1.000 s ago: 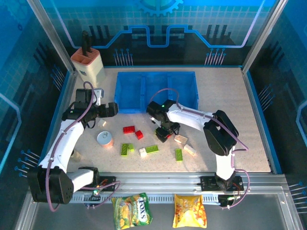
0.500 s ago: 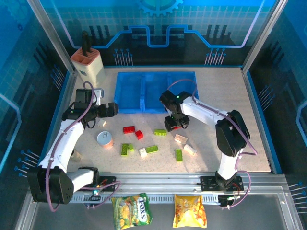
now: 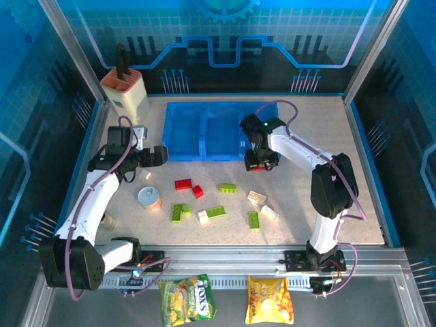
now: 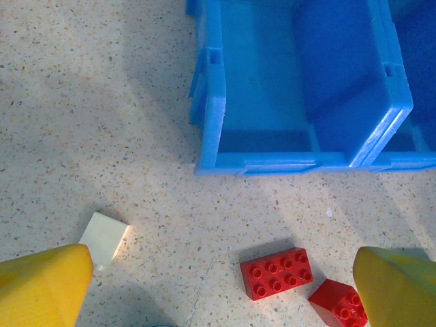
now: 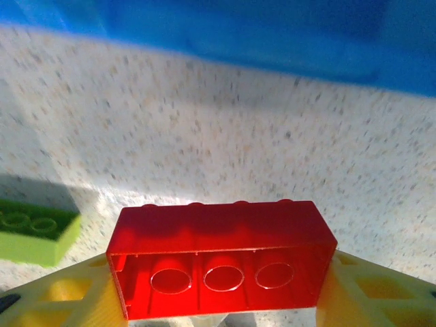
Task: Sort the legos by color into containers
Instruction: Place the lego in the container.
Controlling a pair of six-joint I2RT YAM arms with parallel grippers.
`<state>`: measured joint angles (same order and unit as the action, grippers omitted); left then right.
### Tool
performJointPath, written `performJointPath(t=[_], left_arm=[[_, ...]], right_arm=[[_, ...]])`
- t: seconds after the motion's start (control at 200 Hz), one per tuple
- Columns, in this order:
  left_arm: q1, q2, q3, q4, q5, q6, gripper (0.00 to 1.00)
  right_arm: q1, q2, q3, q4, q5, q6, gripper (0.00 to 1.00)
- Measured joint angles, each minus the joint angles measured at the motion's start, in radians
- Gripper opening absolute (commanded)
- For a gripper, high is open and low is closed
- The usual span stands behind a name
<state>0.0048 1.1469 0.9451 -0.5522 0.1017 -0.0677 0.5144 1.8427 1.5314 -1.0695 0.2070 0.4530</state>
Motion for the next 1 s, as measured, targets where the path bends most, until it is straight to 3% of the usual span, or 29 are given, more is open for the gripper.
performJointPath(t=[0.335,1.001], left_arm=[[0.000,-0.005,0.000,0.000,-0.008,0.000,0.99],[0.000,-0.021,-0.003,0.000,-0.018,0.004,0.99]], right_arm=[[-0.060,0.158,0.241,-0.039,0.006,-0.012,0.61],[-0.159,0.416,0.541,-0.102,-0.010,-0.062,0.62]])
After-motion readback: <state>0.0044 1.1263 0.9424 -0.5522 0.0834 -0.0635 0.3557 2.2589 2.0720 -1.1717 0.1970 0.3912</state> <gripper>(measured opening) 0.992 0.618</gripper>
